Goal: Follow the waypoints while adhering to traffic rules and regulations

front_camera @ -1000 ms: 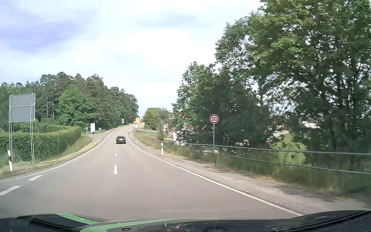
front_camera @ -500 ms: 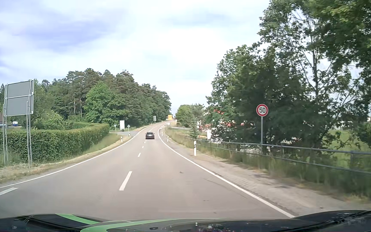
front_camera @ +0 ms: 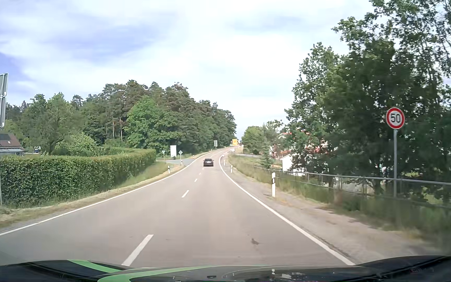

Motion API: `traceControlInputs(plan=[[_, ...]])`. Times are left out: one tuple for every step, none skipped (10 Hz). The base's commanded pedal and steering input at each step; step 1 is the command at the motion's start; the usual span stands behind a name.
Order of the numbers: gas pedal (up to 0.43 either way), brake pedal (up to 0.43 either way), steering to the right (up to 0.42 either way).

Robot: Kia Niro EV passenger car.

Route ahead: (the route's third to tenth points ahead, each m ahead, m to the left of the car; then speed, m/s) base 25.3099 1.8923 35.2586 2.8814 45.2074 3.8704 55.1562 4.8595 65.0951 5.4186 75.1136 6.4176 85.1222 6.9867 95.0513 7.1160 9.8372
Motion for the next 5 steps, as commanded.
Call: traceControlInputs(plan=[[0.319,0.0,-0.061],[0.311,0.0,-0.048],[0.287,0.0,-0.032],[0.287,0.0,-0.024],[0.287,0.0,-0.023]])
